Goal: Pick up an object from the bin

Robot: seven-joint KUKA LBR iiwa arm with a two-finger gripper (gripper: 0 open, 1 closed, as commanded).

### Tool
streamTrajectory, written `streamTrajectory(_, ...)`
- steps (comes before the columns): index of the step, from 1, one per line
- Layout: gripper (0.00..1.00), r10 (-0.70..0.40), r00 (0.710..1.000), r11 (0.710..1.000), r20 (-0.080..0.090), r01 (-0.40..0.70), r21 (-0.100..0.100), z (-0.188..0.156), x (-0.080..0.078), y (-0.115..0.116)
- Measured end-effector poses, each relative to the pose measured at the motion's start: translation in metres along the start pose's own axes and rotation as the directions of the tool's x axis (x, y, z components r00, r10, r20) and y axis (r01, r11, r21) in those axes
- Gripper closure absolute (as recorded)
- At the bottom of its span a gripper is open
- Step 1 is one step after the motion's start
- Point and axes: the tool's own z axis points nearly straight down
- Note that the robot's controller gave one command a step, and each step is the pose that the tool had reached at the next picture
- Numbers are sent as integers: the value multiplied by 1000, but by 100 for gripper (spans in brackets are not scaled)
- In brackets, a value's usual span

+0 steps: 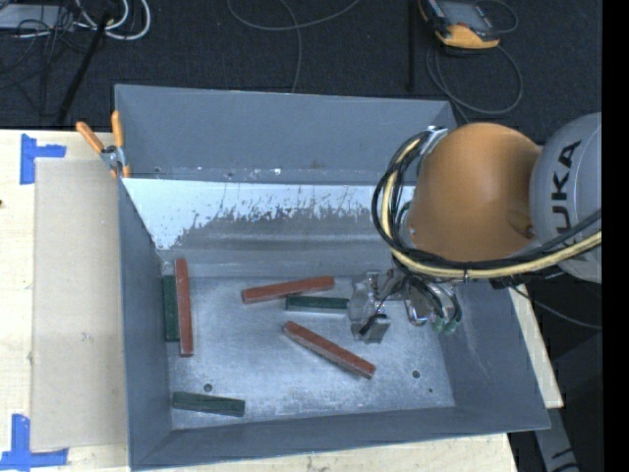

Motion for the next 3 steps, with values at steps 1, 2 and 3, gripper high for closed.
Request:
streamTrajectory(1,0,2,1000,1000,-9,-2,0,4,2,0)
streamTrajectory(2,0,-278,960,960,-16,278,-4,165,-5,-22)
streamTrajectory(3,100,-275,961,962,-11,275,-3,161,-6,-22)
